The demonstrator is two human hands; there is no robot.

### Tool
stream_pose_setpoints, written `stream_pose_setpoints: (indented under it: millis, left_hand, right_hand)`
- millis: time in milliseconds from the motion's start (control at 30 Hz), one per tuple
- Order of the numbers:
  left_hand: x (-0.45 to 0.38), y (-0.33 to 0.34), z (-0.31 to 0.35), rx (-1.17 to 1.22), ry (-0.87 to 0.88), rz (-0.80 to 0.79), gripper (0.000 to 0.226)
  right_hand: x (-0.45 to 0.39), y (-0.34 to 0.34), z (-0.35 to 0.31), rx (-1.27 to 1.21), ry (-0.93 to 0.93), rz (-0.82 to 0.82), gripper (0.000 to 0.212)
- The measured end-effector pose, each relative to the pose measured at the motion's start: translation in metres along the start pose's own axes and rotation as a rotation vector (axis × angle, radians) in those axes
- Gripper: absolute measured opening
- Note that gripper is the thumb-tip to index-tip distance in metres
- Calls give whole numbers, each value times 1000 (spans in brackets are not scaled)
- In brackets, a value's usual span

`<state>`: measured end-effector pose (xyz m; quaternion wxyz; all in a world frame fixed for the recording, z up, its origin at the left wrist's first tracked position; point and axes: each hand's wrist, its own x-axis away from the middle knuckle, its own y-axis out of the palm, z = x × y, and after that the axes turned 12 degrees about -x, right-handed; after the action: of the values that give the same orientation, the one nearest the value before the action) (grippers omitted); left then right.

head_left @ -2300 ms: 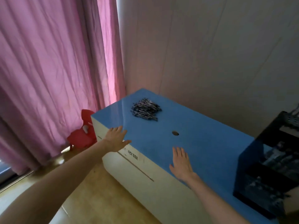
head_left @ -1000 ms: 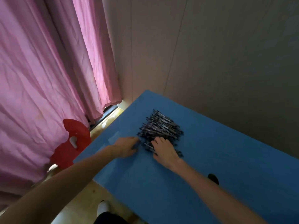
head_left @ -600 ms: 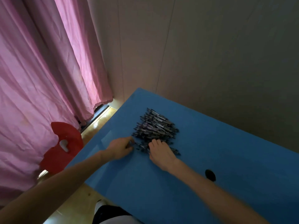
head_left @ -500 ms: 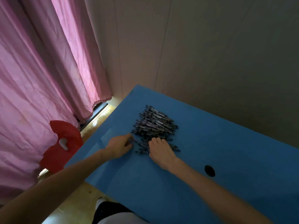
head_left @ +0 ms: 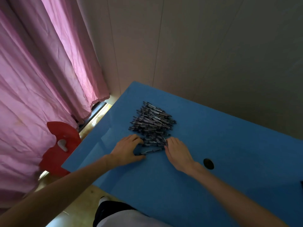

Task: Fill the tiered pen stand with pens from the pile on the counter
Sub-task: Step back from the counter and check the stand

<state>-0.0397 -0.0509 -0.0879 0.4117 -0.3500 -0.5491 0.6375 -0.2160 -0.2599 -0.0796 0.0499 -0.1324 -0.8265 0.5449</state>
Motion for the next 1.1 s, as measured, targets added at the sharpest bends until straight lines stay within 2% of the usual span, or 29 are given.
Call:
stream_pose_setpoints:
  millis: [167,367,533,633,700,900,1100]
  left_hand:
    - [-3,4,8,11,-15,22,43]
    - [-7,-2,9,16,2,-19,56]
    - [-12,-4,12,-23,29,-76,54]
    - [-19,-7,15,-48,47,-162,62]
    - [-25,-8,17,-88,81,-184,65]
    - [-38,-14,28,-132,117,-291,66]
    - [-39,-13,29,-218,165,-277,48]
  right_hand:
    - [2,6,-2,-80,61,20,15]
    - [-1,6,-2,-185,110,13,18]
    - [-4,1,4,-242,126,-71,17]
    - [-3,-1,5,-303,174,-1,15]
    - [-3,-4,6,-298,196,45,14]
    - [-4,-6,12,-204,193,6,15]
    - [-1,-8,9,-203,211,-35,18]
